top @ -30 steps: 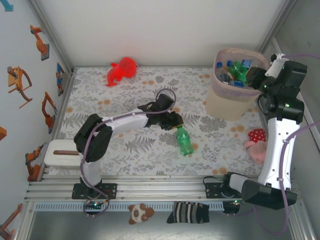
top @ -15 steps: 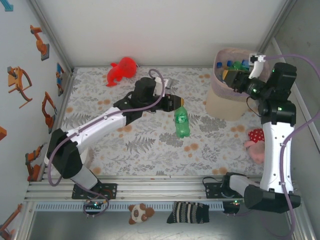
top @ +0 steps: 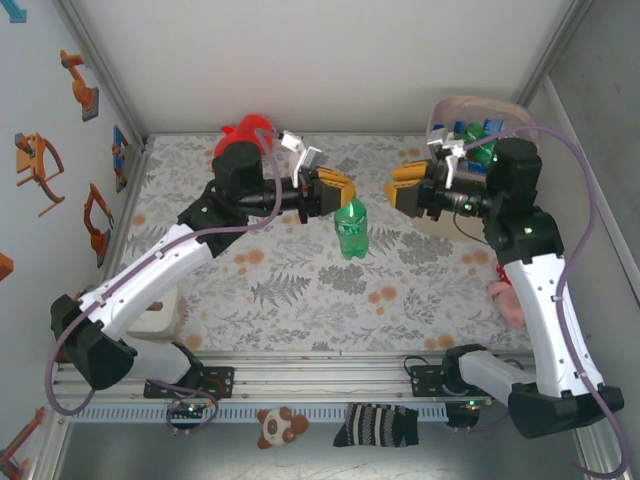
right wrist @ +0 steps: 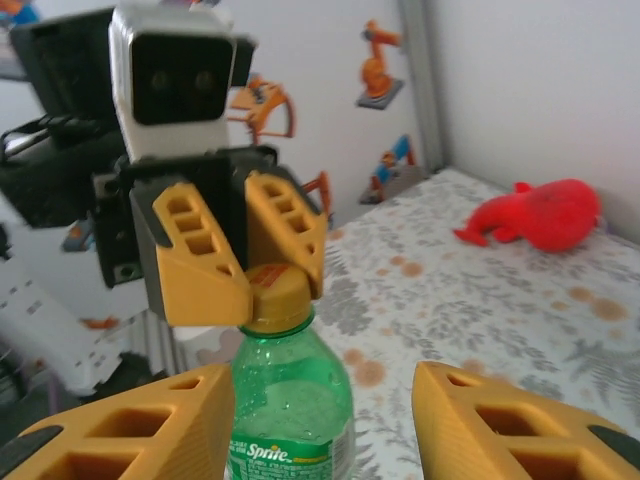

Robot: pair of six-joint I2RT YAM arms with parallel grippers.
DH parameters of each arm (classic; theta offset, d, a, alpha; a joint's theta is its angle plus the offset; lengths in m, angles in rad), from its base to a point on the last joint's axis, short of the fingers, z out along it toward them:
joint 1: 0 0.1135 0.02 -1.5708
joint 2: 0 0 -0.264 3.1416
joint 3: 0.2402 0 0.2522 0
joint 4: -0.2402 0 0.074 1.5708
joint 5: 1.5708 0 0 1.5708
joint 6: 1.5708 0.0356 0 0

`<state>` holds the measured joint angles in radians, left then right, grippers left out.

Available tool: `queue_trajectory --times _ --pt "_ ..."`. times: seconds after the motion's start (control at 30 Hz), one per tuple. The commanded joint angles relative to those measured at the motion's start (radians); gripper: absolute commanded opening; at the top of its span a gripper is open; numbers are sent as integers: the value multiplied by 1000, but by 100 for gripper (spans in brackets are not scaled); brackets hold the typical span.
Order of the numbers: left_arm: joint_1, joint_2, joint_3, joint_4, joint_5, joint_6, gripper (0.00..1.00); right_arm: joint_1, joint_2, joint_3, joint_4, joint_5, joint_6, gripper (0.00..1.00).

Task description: Put the plastic bottles in the bin

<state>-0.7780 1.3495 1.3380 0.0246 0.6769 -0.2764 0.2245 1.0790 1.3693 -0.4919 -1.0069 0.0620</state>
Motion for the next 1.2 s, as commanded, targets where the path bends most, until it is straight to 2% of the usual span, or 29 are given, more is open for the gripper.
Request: queue_trajectory --times 0.0,0.17,0.3,0.6,0.93,1.17 --pt "2 -36 19 36 139 66 8 66 7 -3 16 -79 -106 51" --pt "2 -49 27 109 306 33 8 166 44 21 15 -144 -132 56" --pt "2 -58 26 163 372 8 7 230 75 53 1 -196 -153 56" --pt "-1 -62 27 190 398 -6 7 297 116 91 -36 -194 -162 53" --pt "-15 -79 26 259 465 -38 4 301 102 89 -146 -331 -250 63" --pt "-24 -84 27 271 474 -35 4 309 137 107 -228 -364 -301 64"
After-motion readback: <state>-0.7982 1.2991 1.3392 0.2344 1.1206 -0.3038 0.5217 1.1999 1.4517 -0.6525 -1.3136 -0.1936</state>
